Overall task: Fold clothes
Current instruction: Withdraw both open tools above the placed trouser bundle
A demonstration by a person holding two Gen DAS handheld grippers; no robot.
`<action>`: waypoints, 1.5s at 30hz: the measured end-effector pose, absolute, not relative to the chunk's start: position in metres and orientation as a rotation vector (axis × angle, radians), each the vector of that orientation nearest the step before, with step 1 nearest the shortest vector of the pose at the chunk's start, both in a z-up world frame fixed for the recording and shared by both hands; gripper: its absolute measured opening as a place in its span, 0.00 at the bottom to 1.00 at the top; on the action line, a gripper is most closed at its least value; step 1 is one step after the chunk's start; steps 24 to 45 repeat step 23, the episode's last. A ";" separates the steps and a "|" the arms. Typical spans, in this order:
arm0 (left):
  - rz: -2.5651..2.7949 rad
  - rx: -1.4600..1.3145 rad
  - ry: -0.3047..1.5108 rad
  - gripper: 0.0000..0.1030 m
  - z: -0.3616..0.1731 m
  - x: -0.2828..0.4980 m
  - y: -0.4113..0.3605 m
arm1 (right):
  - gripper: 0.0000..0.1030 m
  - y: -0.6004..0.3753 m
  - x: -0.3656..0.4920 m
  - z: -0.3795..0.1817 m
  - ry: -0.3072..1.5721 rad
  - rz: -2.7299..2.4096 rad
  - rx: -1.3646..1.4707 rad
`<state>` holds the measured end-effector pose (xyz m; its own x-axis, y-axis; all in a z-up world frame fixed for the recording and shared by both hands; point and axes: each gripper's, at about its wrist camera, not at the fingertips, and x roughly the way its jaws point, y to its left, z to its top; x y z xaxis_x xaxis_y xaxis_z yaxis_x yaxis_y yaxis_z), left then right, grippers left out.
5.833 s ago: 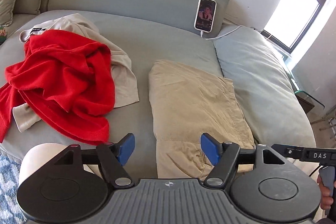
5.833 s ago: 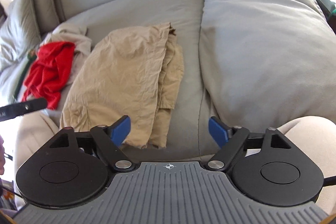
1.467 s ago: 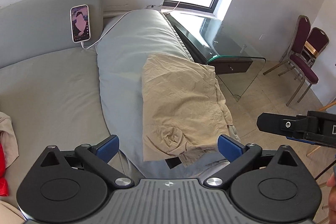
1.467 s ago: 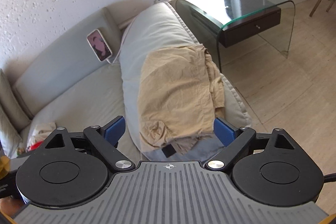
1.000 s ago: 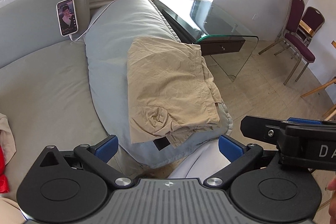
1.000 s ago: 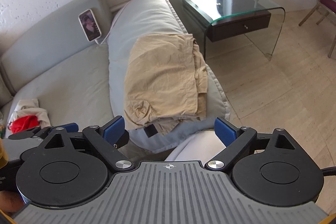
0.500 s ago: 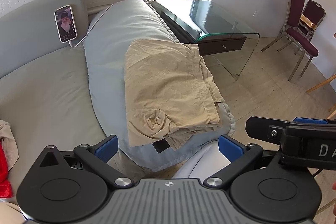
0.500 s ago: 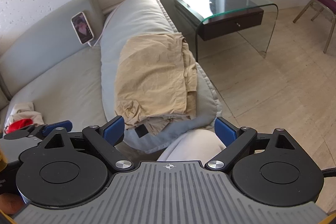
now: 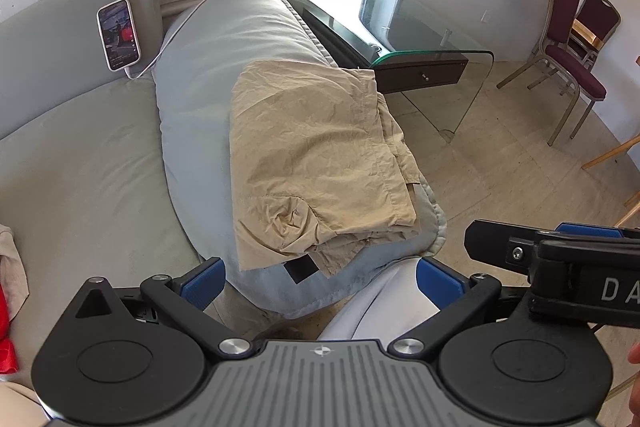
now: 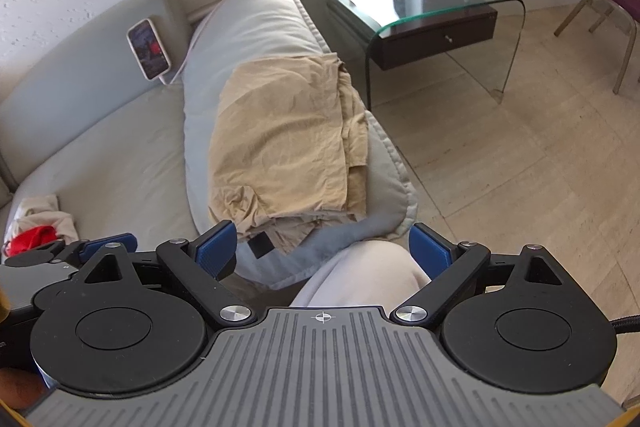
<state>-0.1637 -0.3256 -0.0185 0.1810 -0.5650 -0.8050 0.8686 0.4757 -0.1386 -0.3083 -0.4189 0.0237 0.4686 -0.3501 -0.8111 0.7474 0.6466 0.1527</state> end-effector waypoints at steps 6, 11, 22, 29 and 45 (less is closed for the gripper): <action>-1.047 0.401 0.923 0.99 -0.020 -0.166 -0.329 | 0.91 -0.422 -0.309 0.022 0.833 -0.716 0.547; -1.045 0.406 0.926 0.99 -0.019 -0.167 -0.333 | 0.91 -0.423 -0.309 0.021 0.833 -0.717 0.548; -1.040 0.415 0.915 0.99 -0.020 -0.168 -0.336 | 0.91 -0.425 -0.309 0.020 0.835 -0.717 0.549; -1.046 0.415 0.905 0.99 -0.019 -0.169 -0.335 | 0.91 -0.425 -0.309 0.020 0.835 -0.716 0.550; -1.046 0.415 0.905 0.99 -0.019 -0.169 -0.335 | 0.91 -0.425 -0.309 0.020 0.835 -0.716 0.550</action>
